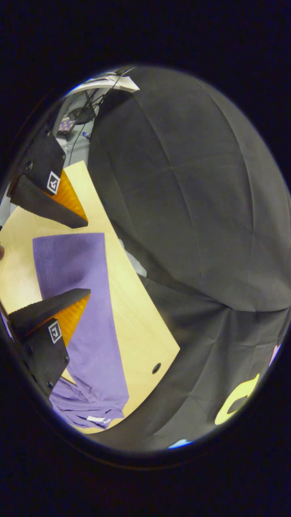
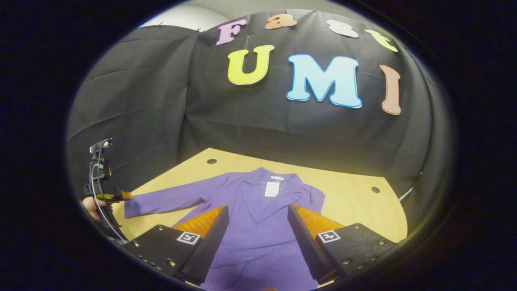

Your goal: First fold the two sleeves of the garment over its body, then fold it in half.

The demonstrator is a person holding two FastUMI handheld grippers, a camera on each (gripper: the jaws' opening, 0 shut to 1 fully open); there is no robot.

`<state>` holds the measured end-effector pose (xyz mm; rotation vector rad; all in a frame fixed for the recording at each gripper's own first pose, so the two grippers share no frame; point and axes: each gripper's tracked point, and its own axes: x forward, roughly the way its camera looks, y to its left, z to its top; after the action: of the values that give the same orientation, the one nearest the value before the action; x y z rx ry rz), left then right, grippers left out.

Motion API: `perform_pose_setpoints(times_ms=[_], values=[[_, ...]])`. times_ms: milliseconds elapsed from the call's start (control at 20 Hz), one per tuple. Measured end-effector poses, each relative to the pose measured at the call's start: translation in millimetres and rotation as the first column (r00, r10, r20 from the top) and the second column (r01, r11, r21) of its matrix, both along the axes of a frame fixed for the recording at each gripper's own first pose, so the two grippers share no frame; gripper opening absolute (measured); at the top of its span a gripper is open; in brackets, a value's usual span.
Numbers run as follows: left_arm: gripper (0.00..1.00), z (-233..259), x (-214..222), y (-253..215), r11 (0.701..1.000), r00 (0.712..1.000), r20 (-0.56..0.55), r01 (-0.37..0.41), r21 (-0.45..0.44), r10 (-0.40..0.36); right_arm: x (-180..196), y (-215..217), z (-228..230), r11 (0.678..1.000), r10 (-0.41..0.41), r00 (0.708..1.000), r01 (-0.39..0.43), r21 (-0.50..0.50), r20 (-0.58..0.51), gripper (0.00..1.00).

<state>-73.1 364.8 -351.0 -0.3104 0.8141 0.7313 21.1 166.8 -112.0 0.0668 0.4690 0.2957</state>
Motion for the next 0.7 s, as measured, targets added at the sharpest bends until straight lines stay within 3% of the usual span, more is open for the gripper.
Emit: perform_pose_setpoints(times_ms=[50,350,500,700], values=[[0.99,-6,-1,2,1.0,1.0,-0.013,-0.006,-0.007,0.006,0,-3,0,1.0,0.001,1.0,-0.001,-0.003,-0.002,0.9],[0.95,-26,5,5,1.0,0.999,-0.05,0.005,-0.016,-0.006,-4,-11,-6,1.0,-0.004,1.0,0.004,-0.005,-0.021,0.89],[0.95,-41,-2,1,0.997,0.997,-0.076,-0.039,-0.061,0.034,-5,-12,-6,1.0,-0.004,1.0,0.004,-0.003,-0.025,0.89],[0.95,-46,2,0,0.999,0.994,-0.103,0.027,-0.019,-0.028,-6,-9,-9,1.0,-0.003,0.999,0.003,0.018,-0.036,0.89]])
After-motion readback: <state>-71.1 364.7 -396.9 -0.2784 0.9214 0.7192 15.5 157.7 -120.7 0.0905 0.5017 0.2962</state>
